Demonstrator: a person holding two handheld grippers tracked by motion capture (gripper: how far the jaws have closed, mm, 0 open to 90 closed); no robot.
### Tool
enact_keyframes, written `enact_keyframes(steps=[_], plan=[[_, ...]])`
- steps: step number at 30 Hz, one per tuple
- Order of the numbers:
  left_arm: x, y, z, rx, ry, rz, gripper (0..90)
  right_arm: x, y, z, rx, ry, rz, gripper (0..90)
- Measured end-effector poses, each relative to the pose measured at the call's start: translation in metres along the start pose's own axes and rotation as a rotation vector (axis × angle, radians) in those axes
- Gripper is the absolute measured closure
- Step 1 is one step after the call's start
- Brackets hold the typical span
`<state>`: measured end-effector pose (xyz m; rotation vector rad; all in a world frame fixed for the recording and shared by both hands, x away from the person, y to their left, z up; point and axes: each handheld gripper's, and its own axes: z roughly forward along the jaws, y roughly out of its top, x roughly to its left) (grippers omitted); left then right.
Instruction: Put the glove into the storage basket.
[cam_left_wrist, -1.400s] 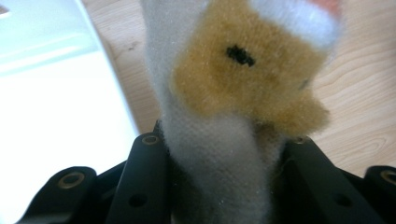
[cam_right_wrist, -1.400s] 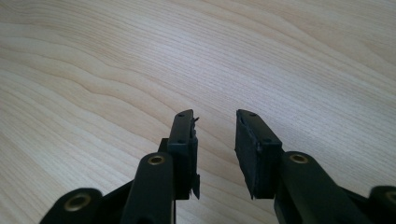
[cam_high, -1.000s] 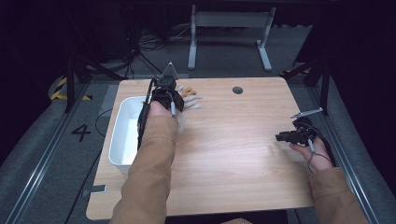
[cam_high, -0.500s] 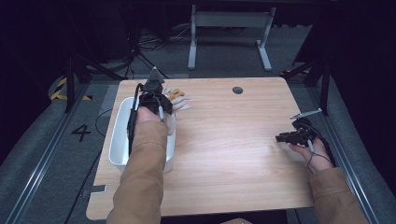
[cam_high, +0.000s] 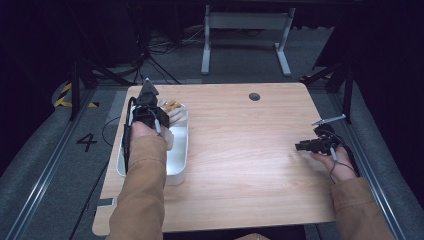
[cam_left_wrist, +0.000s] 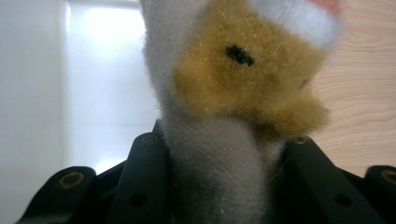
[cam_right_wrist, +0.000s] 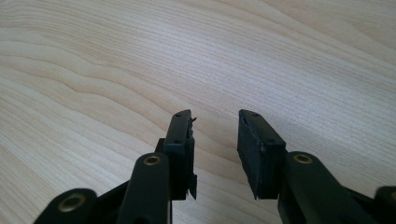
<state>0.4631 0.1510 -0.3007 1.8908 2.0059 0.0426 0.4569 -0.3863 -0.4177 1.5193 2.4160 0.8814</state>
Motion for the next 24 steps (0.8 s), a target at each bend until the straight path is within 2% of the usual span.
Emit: enact_keyframes(steps=[4,7,12,20,24], plan=[[0.004,-0.002,0.007,-0.014,0.026,-0.004,67.7,-0.001,0.001,0.0,-0.003,0.003,0.01,64.4],[0.005,-0.002,0.01,-0.015,0.021,-0.012,67.7,0.0,0.001,0.001,-0.001,0.003,0.009,64.4],[0.01,-0.003,0.02,0.01,0.009,-0.02,67.6,0.001,0.001,0.001,0.001,0.001,0.003,64.1],[0.022,-0.007,0.044,0.037,0.001,-0.047,67.4,0.0,0.001,0.002,0.005,0.001,0.011,62.6],[0.023,-0.008,0.052,0.049,-0.007,-0.039,66.9,0.0,0.0,0.003,0.008,-0.001,0.015,62.1]])
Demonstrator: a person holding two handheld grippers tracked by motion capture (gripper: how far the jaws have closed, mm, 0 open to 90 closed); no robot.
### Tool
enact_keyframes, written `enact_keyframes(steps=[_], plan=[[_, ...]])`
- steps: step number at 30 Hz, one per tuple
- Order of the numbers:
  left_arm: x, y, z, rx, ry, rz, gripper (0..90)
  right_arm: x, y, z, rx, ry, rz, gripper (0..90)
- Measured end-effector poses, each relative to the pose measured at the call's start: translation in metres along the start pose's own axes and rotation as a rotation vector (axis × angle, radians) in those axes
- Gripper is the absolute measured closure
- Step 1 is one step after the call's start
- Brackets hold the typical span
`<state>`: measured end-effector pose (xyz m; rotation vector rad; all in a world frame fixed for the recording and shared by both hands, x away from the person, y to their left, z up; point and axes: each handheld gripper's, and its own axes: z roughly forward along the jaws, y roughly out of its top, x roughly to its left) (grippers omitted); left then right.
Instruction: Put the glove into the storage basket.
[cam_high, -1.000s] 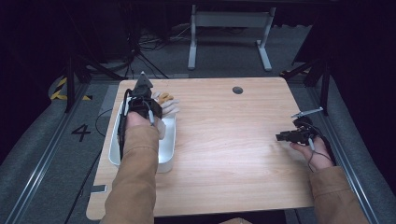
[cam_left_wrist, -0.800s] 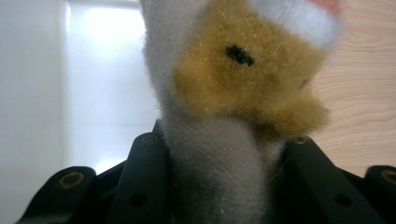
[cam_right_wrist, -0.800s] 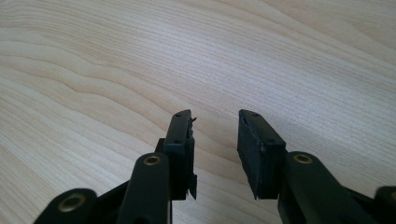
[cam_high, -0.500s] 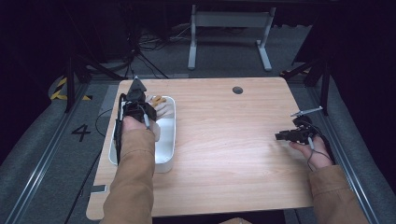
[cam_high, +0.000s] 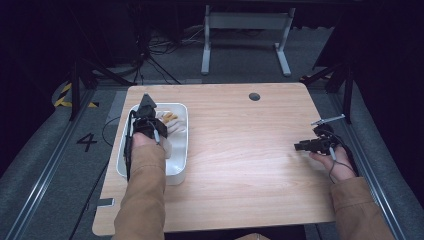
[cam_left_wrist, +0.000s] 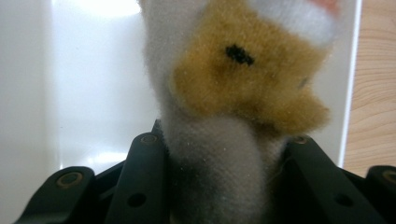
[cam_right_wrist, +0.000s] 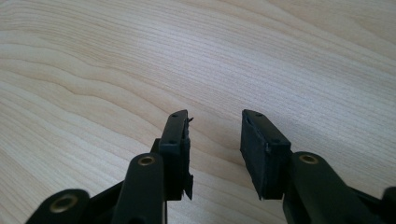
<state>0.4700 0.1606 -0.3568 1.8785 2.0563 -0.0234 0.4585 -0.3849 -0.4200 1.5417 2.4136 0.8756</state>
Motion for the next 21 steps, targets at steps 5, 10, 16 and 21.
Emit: enact_keyframes(steps=[5,10,16,21], plan=[[0.005,-0.001,0.013,0.008,-0.003,-0.008,66.9,0.001,0.0,0.002,0.008,0.0,-0.005,62.2],[0.011,-0.003,0.025,0.026,0.013,-0.029,66.7,0.0,0.0,0.002,0.007,-0.002,0.003,62.1],[0.019,-0.003,0.036,0.03,0.016,-0.053,66.6,0.0,-0.001,0.003,0.012,-0.001,0.003,62.1],[0.02,-0.004,0.042,0.036,0.017,-0.055,66.3,-0.001,-0.001,0.003,0.015,0.0,0.009,62.1]])
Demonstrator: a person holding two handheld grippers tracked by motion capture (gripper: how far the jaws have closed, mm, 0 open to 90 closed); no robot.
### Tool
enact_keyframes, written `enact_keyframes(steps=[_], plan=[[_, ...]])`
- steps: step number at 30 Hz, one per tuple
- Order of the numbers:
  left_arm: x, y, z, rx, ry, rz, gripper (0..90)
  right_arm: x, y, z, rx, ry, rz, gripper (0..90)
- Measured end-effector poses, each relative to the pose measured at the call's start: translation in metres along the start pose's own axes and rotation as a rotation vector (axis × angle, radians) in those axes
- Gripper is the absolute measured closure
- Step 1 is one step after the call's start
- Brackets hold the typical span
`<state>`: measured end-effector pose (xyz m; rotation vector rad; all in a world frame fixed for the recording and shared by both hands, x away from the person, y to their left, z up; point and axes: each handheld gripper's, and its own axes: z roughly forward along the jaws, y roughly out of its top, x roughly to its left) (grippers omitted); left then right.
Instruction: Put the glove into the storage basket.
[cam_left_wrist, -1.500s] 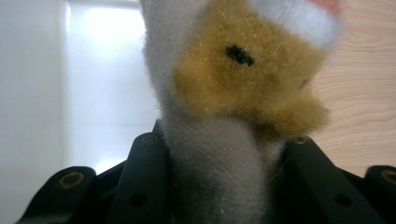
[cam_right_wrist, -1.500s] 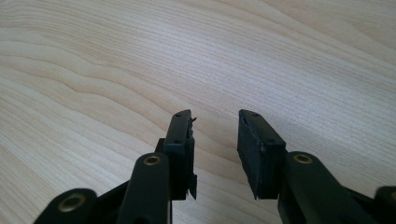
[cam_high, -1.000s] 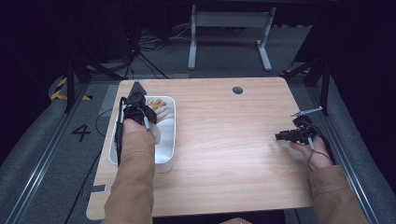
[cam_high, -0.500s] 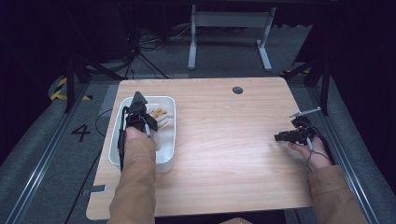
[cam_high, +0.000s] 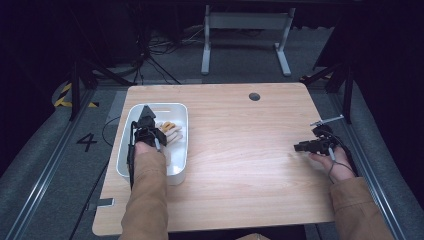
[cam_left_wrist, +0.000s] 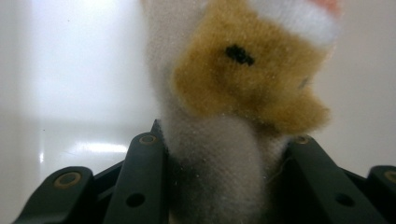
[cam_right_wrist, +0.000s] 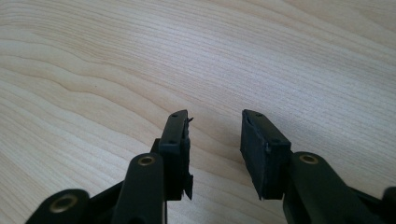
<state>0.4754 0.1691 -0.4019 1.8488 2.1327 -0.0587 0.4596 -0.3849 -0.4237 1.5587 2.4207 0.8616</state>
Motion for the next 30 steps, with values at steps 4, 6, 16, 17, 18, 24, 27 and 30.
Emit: enact_keyframes(steps=[4,6,16,17,18,24,27,30], plan=[[0.001,0.0,0.004,0.008,-0.001,-0.004,65.9,0.0,0.0,0.0,0.0,0.001,0.0,62.0],[0.001,-0.001,0.007,0.013,0.003,-0.007,65.7,0.0,0.0,0.001,0.001,0.001,-0.001,61.9],[0.006,-0.001,0.015,0.04,0.027,-0.01,65.1,0.0,-0.001,0.001,0.002,0.002,0.001,61.5],[0.006,-0.001,0.015,0.041,0.029,-0.007,65.0,-0.001,-0.001,0.001,0.002,0.002,0.002,61.5],[0.007,-0.001,0.015,0.042,0.032,-0.004,64.9,-0.001,-0.001,0.001,0.002,0.002,0.002,61.4],[0.012,-0.002,0.016,0.047,0.039,-0.019,64.0,-0.001,-0.001,0.001,0.002,0.002,0.001,61.2],[0.012,-0.002,0.018,0.051,0.035,-0.02,62.0,0.0,-0.001,0.001,0.005,0.003,0.001,61.1],[0.011,-0.002,0.017,0.051,0.033,-0.016,59.8,-0.001,-0.001,0.001,0.005,0.004,0.001,60.8]])
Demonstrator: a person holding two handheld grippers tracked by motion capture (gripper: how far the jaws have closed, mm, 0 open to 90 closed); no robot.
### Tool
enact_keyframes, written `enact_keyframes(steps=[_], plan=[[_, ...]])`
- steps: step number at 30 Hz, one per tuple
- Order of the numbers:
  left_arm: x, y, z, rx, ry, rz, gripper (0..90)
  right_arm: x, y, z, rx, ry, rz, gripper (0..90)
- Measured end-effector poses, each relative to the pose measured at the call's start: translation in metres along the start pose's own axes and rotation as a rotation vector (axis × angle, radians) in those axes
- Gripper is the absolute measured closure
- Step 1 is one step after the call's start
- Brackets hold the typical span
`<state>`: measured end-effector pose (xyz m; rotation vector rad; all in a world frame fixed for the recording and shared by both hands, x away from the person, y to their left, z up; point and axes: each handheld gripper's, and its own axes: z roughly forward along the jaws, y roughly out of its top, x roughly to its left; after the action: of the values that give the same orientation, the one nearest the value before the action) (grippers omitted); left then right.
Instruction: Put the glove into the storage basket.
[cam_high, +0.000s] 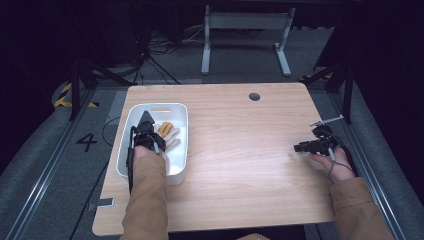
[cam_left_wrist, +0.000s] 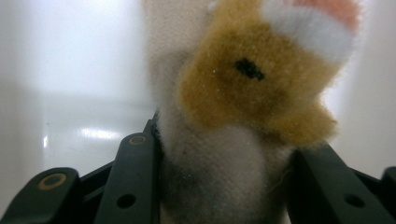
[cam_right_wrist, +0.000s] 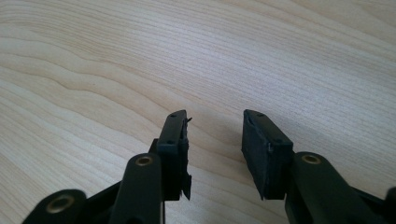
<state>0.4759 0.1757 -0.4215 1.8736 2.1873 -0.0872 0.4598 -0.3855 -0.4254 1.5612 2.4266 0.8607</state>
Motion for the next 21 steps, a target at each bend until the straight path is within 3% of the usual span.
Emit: enact_keyframes(steps=[2,5,9,11,14,21], plan=[[0.0012,0.0002,0.0001,0.009,-0.011,-0.007,56.1,-0.0007,-0.0002,0.0002,0.001,-0.001,0.002,60.8],[0.001,0.0016,0.0025,0.058,-0.026,-0.026,42.0,-0.0011,-0.0005,0.0008,0.0,-0.001,0.004,60.9],[0.0001,0.0034,0.0008,0.063,-0.029,-0.025,32.7,-0.0017,-0.0007,0.0002,0.001,-0.001,0.004,61.2],[0.0003,0.0033,0.0011,0.076,-0.07,-0.01,25.1,-0.0021,-0.0009,0.0002,0.003,0.0,0.005,61.4],[-0.0017,0.003,-0.0008,0.077,-0.086,0.013,13.6,-0.0021,-0.0009,0.0003,0.005,0.0,0.005,61.6],[-0.0023,0.0034,-0.0039,0.057,-0.069,0.026,0.1,-0.0019,-0.001,0.0002,0.004,0.003,0.003,61.5]])
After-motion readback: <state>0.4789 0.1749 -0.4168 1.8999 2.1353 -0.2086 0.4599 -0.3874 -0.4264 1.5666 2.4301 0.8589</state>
